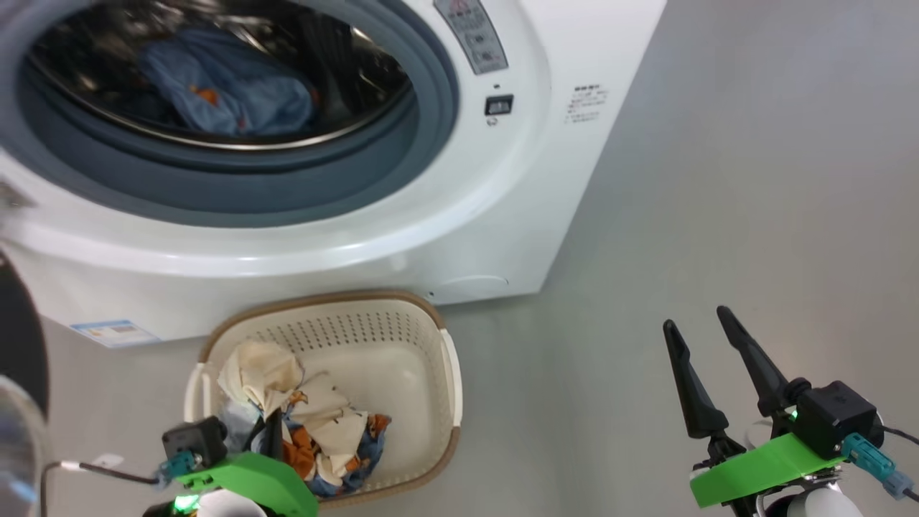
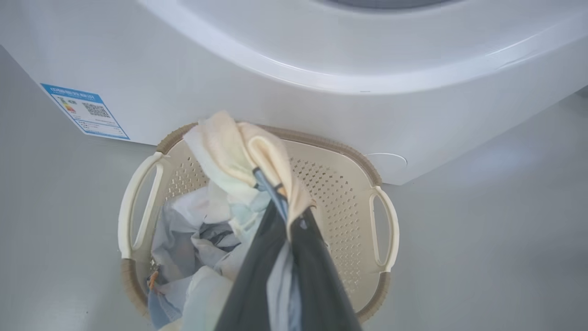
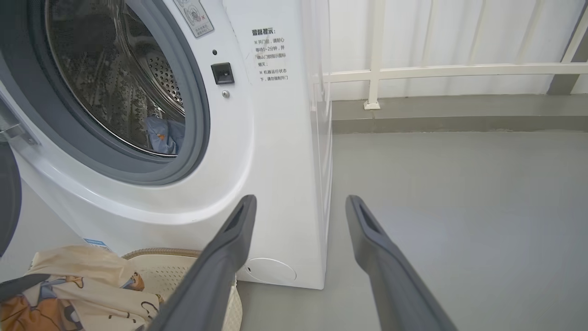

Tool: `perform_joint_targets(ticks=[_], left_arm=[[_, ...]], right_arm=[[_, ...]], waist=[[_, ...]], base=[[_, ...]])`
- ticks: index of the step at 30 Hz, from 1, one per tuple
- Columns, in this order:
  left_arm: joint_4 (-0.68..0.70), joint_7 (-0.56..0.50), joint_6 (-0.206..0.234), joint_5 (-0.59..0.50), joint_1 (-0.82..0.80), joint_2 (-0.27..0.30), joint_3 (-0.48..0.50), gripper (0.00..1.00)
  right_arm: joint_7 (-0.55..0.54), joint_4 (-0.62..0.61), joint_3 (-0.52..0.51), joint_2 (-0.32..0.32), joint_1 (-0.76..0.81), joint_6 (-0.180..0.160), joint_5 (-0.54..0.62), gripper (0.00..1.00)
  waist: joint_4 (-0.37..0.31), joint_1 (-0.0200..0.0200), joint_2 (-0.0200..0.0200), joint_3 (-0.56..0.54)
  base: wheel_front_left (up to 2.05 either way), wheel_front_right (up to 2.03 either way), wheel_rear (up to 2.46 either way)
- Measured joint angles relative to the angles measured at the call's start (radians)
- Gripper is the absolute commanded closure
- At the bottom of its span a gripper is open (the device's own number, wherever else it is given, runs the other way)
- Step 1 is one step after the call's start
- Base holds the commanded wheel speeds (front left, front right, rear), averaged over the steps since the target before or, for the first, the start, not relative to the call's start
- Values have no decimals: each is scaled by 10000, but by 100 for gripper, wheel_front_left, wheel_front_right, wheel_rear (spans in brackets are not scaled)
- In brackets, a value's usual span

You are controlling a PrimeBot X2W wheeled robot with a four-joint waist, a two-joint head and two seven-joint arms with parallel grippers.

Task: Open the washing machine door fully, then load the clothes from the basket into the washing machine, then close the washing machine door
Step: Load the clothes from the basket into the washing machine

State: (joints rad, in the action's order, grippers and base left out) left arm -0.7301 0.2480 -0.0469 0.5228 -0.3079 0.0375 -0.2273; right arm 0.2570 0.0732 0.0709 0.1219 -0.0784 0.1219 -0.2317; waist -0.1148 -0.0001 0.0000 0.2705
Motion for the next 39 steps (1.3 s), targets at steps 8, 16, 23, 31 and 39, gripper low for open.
perform_joint_targets(ticks=[8,16,23,31,39], left_arm=[[1739,0,431,-316,1023,6,56,100],[3601,0,694,-779,2322,13,328,100],[4717,0,792,-888,3150,35,430,100],[5756,0,1045,-1168,3985,44,470,100],[6523,0,1133,-1310,4329,54,558,100]], right_arm=[[0,65,-13,35,292,0,0,0],[0,144,-134,58,831,0,0,0],[0,176,-148,67,1177,0,0,0],[-2,217,-209,42,1441,0,0,0],[0,278,-531,35,1483,0,203,0]], waist=[[318,0,0,-744],[495,0,0,-1552],[610,0,0,-2101],[674,0,0,-2716],[702,1,0,-2998]], base=[[0,0,0],[0,0,0],[0,0,0],[0,0,0],[0,0,0]])
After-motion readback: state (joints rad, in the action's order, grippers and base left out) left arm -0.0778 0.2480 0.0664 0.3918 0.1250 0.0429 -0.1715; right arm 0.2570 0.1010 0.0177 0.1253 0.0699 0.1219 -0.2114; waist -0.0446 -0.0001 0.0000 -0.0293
